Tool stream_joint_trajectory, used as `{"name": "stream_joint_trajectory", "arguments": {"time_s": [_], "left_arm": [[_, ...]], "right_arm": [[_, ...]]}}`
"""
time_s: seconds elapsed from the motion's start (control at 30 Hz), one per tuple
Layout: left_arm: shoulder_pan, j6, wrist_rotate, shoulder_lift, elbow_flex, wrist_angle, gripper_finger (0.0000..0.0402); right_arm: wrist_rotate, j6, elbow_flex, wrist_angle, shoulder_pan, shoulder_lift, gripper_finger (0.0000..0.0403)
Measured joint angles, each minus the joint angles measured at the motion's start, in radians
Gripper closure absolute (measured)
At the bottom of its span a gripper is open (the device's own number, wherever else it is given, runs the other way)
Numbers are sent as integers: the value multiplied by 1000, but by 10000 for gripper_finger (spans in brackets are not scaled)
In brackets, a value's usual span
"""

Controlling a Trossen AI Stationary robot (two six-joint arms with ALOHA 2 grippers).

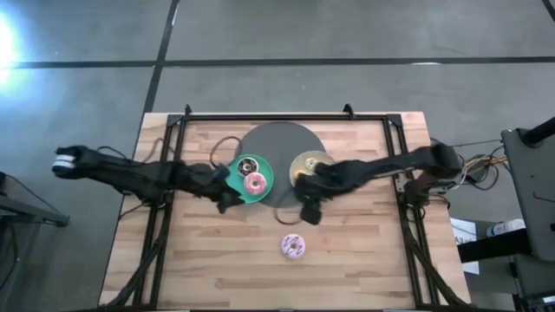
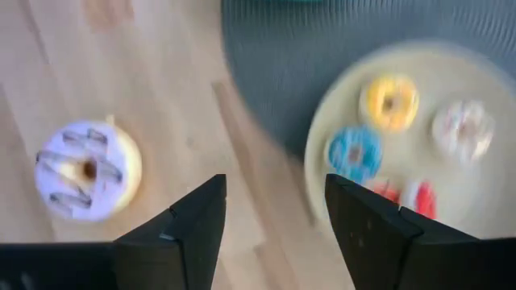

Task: Pick & Place donuts
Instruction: Put the large purple donut on the light blue plate

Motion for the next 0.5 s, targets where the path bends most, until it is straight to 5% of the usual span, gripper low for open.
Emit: {"name": "stream_joint_trajectory", "arguments": {"time_s": [0.13,0.5], "left_arm": [[-35,-56,-8,206,60,79,202],[-139,-52,-17,715,466,19,203]], "right_arm": [[22,141,-188,66,51,-129,202],[132,339,-513,60,197,-444,202]]}}
